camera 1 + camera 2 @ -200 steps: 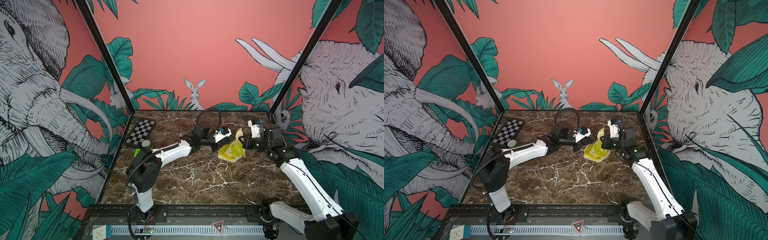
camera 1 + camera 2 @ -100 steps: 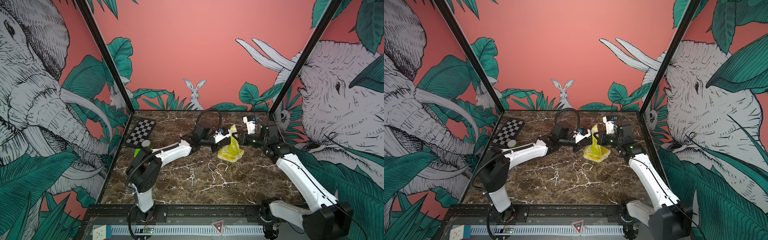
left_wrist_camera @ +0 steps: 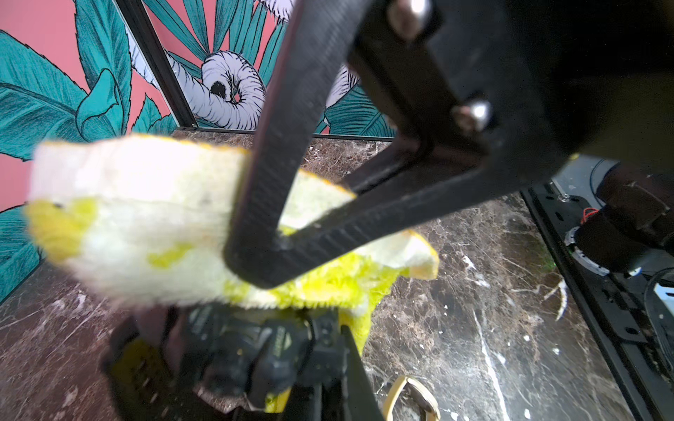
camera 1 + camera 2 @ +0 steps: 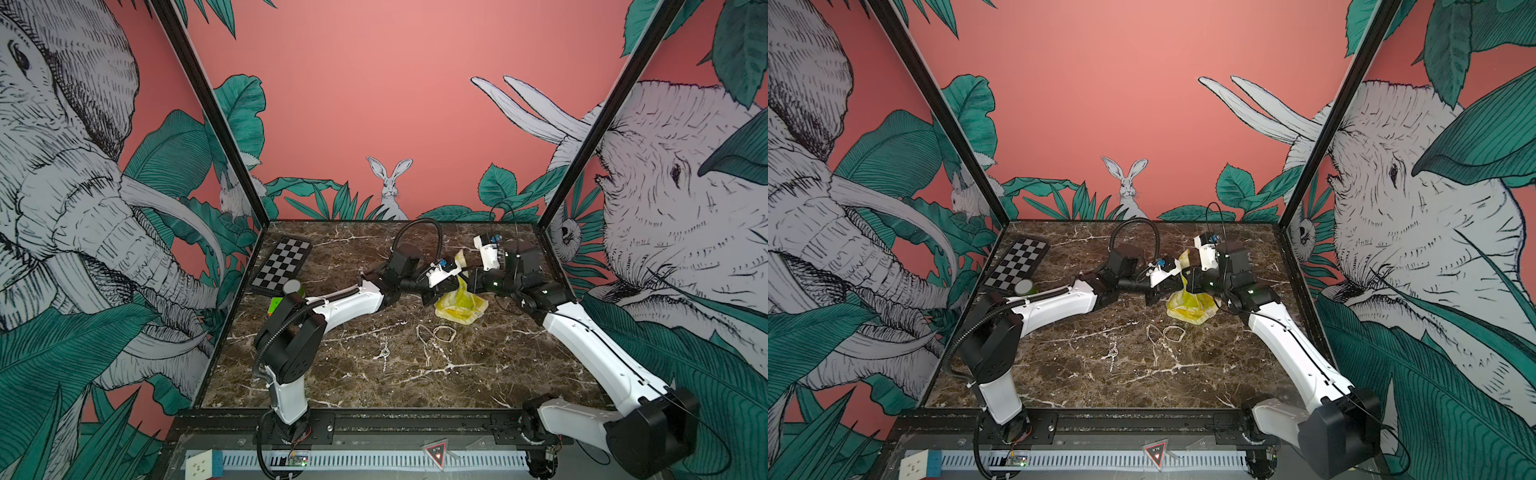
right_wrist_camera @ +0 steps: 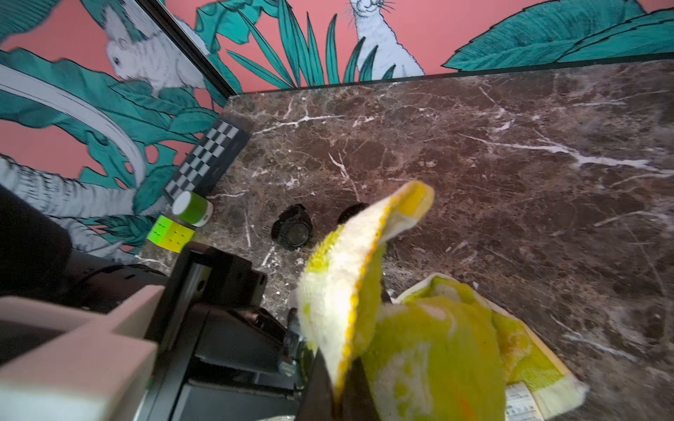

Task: Wipe the watch dial
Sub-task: Wipe the dirt from the watch dial.

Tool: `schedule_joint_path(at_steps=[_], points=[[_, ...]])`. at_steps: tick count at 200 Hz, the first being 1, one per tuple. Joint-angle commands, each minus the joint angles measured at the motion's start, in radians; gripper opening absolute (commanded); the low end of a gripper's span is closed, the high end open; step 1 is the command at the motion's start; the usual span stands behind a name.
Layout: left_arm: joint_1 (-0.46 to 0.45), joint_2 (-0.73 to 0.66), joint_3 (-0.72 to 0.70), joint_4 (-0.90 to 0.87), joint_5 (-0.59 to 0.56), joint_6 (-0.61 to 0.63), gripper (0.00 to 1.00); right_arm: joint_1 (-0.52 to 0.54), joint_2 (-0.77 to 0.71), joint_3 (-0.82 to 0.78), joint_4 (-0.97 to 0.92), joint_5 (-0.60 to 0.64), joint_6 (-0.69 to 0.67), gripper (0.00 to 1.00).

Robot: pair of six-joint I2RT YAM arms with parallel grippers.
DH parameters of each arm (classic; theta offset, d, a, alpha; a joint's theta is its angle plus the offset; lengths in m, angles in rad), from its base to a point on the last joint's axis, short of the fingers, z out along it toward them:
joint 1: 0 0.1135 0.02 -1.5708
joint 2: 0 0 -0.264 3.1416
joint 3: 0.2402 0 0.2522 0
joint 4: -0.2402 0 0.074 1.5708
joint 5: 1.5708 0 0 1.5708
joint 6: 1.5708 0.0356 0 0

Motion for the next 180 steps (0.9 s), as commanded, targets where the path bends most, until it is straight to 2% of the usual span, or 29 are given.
schedule_joint_path(at_steps=[1,38,92,144,180], points=[[-0.009,-0.05,-0.004,0.156,0.009,0.012,0.0,0.021,0.002,-0.012,-0.136,0.137,-0.043,0.0],[-0.009,-0.052,-0.002,0.158,0.017,0.006,0.0,0.025,-0.011,-0.028,-0.157,0.25,-0.041,0.0],[-0.009,-0.055,-0.017,0.104,0.012,0.025,0.0,0.003,-0.06,-0.019,-0.171,0.254,-0.038,0.0],[-0.009,-0.056,-0.022,0.047,-0.006,0.044,0.0,-0.066,-0.153,-0.001,-0.188,0.143,-0.021,0.0],[-0.009,-0.039,0.002,0.009,-0.008,0.047,0.0,-0.097,-0.183,-0.003,-0.113,-0.025,0.024,0.0]])
